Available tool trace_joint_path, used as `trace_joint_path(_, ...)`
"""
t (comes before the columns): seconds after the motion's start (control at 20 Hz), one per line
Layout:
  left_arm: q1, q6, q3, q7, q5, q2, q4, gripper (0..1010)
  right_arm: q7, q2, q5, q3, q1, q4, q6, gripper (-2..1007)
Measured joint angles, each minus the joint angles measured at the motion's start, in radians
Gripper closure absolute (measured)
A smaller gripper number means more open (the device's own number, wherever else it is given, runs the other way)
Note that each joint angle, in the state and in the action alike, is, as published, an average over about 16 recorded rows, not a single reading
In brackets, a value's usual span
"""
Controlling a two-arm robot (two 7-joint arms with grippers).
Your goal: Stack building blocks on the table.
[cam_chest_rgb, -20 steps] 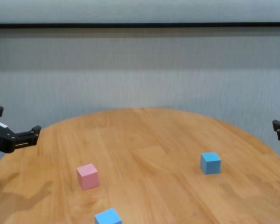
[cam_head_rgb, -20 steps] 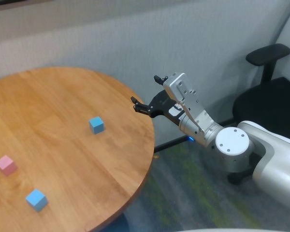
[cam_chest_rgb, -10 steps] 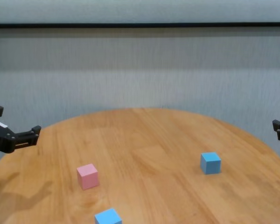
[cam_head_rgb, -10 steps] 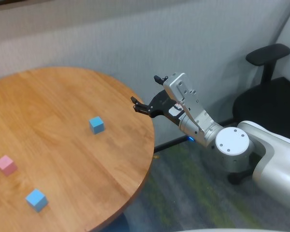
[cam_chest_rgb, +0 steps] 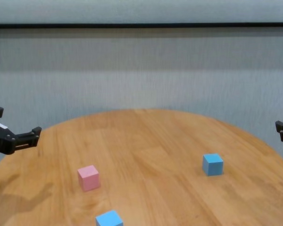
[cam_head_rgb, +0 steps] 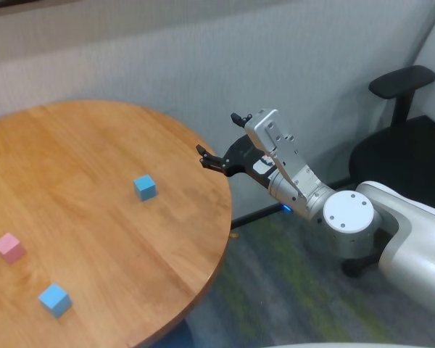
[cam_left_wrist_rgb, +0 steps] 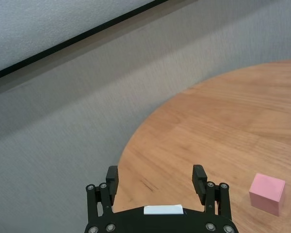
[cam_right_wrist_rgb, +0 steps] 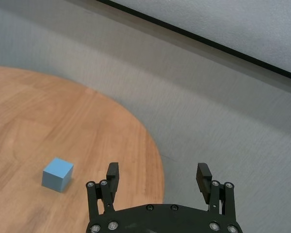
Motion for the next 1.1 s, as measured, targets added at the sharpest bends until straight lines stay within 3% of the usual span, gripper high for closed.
trace_joint_path(0.25, 0.002, 0.003, -0.004, -0.013, -0.001, 0.007, -0.005, 8, 0.0, 0.0, 0.0, 0.0, 0.0, 0.0, 0.0, 1)
trace_joint_path(0.45, 0.006, 0.013, -0.015, -0.041, -0.009, 0.029, -0.018, 8, 0.0, 0.0, 0.0, 0.0, 0.0, 0.0, 0.0, 1)
trace_joint_path(0.7, 0.021, 0.022, -0.04, -0.105, -0.03, 0.076, -0.044, 8, 0.0, 0.0, 0.0, 0.0, 0.0, 0.0, 0.0, 0)
trace_joint_path(1.1, 0.067, 0.015, -0.086, -0.253, -0.09, 0.173, -0.109, 8, 0.0, 0.0, 0.0, 0.0, 0.0, 0.0, 0.0, 1)
